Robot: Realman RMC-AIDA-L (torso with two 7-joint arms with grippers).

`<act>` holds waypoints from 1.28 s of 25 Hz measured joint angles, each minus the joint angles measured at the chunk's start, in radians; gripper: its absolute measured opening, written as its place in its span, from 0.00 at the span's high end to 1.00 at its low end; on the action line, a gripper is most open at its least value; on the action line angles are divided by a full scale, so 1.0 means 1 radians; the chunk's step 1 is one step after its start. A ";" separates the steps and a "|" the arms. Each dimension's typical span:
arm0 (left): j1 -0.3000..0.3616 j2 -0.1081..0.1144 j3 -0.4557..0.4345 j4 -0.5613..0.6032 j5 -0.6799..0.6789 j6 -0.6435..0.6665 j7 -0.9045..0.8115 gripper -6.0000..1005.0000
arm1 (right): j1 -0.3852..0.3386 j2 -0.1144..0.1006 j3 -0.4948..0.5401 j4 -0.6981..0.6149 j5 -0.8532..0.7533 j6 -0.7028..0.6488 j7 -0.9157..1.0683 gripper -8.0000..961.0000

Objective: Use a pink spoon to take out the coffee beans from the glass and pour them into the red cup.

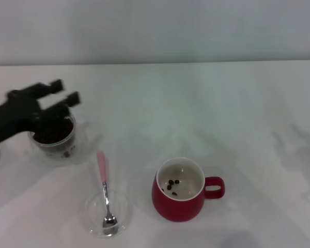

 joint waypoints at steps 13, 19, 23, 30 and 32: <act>0.184 -0.002 -0.179 -0.134 -0.340 -0.007 0.425 0.43 | 0.000 0.000 -0.015 0.002 0.000 -0.045 0.000 0.45; 0.165 -0.003 -0.336 -0.248 -0.342 -0.008 0.566 0.43 | 0.005 -0.001 -0.005 -0.030 0.002 -0.048 0.000 0.45; 0.138 -0.004 -0.373 -0.296 -0.362 -0.011 0.641 0.43 | 0.012 -0.001 -0.004 -0.072 0.006 -0.026 0.000 0.45; 0.060 -0.005 -0.376 -0.402 -0.499 -0.069 0.782 0.43 | 0.038 -0.002 0.051 -0.142 0.027 0.038 0.049 0.45; 0.033 -0.005 -0.376 -0.438 -0.526 -0.070 0.837 0.43 | 0.041 -0.002 0.060 -0.172 0.028 0.057 0.077 0.45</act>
